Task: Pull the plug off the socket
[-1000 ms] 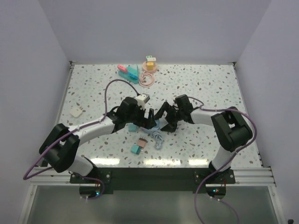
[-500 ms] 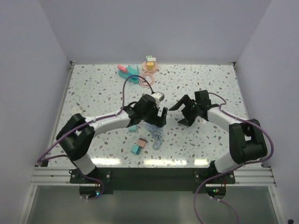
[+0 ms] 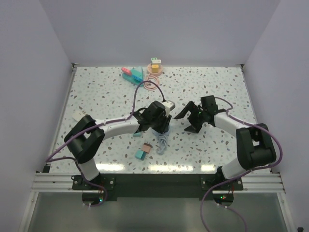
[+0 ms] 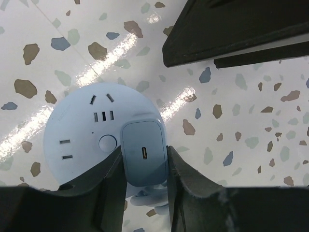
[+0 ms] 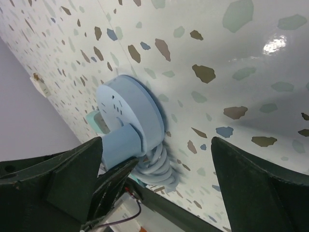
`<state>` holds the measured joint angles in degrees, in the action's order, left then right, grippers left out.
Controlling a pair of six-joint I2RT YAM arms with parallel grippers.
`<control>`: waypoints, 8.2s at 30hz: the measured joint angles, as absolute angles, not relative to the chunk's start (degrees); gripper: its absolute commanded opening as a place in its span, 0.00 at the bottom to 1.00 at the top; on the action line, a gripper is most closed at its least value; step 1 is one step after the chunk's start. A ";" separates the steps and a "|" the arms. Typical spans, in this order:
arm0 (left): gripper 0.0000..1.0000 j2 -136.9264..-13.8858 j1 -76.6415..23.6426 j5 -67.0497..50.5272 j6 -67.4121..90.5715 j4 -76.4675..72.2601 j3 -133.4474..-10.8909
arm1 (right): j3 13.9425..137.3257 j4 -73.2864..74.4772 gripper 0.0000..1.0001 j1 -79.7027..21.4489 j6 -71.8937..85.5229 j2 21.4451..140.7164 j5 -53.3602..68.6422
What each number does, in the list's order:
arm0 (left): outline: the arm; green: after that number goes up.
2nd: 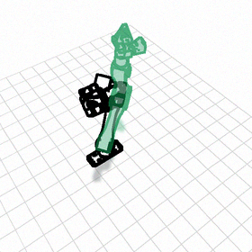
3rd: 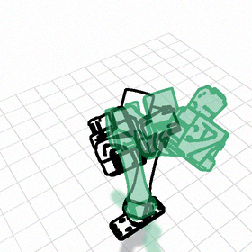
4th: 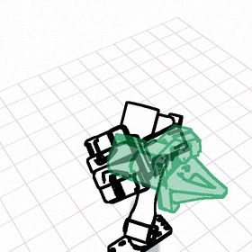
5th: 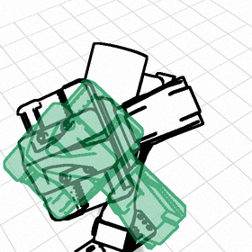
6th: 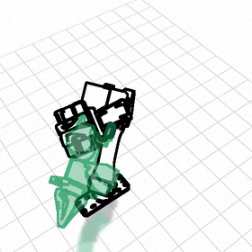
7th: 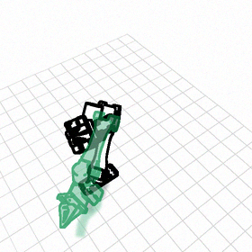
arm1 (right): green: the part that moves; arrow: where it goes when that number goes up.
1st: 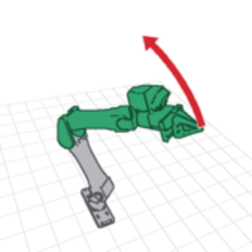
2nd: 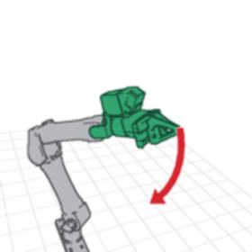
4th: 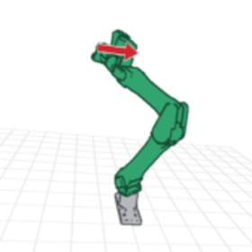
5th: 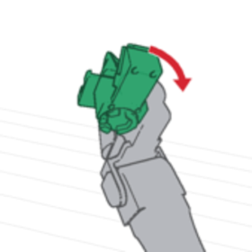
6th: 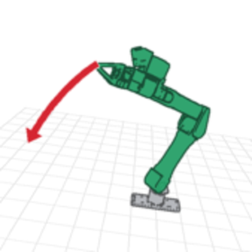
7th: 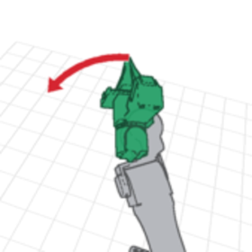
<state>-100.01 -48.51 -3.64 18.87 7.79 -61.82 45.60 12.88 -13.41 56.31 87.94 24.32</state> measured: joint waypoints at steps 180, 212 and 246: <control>1.00 -77.97 -19.86 -0.82 24.95 10.68 -55.59 | 111.31 22.44 0.54 -11.81 39.31 126.39 17.63; 1.00 -71.37 -18.17 -0.80 28.80 10.11 -47.57 | 143.96 31.35 0.46 -28.56 40.53 155.44 -13.61; 1.00 -76.73 -17.32 -11.46 26.76 4.40 -44.99 | 56.80 34.33 0.62 -30.74 21.89 96.42 -0.73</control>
